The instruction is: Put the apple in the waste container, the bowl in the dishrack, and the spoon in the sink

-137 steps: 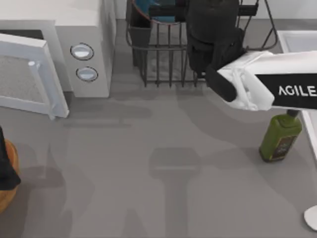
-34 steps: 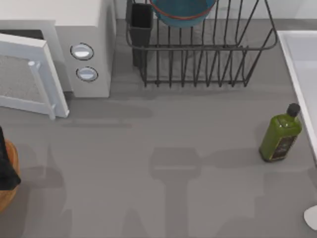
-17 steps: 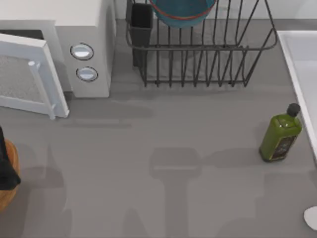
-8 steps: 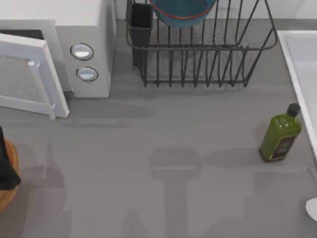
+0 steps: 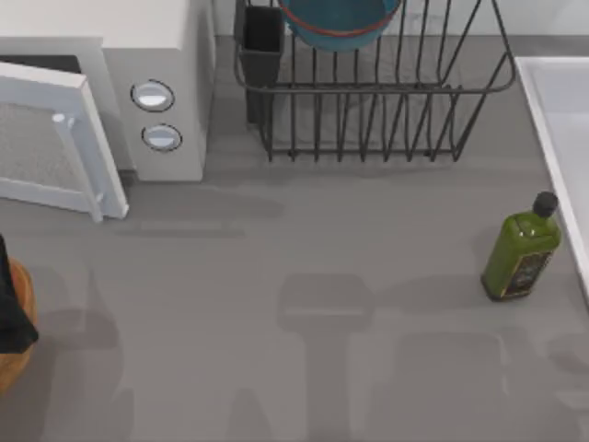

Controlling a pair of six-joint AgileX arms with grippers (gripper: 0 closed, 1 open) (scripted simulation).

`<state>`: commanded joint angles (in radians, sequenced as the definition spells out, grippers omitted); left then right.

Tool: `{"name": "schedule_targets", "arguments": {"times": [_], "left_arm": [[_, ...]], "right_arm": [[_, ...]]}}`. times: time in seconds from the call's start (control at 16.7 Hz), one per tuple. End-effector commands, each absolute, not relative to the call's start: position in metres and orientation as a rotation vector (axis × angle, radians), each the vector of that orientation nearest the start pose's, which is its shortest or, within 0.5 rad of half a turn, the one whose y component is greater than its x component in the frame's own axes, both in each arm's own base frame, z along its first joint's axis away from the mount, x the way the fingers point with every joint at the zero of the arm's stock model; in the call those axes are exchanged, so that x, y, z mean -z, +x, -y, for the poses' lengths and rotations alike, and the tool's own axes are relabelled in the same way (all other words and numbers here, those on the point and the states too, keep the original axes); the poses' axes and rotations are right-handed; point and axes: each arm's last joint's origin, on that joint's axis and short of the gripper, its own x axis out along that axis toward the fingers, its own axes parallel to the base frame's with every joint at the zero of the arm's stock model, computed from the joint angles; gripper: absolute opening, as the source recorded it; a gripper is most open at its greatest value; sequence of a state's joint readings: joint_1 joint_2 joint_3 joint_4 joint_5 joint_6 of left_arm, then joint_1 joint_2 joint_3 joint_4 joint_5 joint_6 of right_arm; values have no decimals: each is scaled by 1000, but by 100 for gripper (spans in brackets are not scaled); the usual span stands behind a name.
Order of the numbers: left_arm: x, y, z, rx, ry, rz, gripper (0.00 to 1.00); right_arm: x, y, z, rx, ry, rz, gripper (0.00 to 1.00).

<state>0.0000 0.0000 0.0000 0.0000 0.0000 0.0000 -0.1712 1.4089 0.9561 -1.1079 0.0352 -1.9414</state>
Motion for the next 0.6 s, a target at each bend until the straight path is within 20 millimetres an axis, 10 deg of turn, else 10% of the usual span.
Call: {"name": "schedule_targets", "arguments": {"times": [0.6], "left_arm": [[-160,106,1,0,0,0,100]], "right_arm": [[-221,246,42,-1356,-1377,-1144,0]]}}
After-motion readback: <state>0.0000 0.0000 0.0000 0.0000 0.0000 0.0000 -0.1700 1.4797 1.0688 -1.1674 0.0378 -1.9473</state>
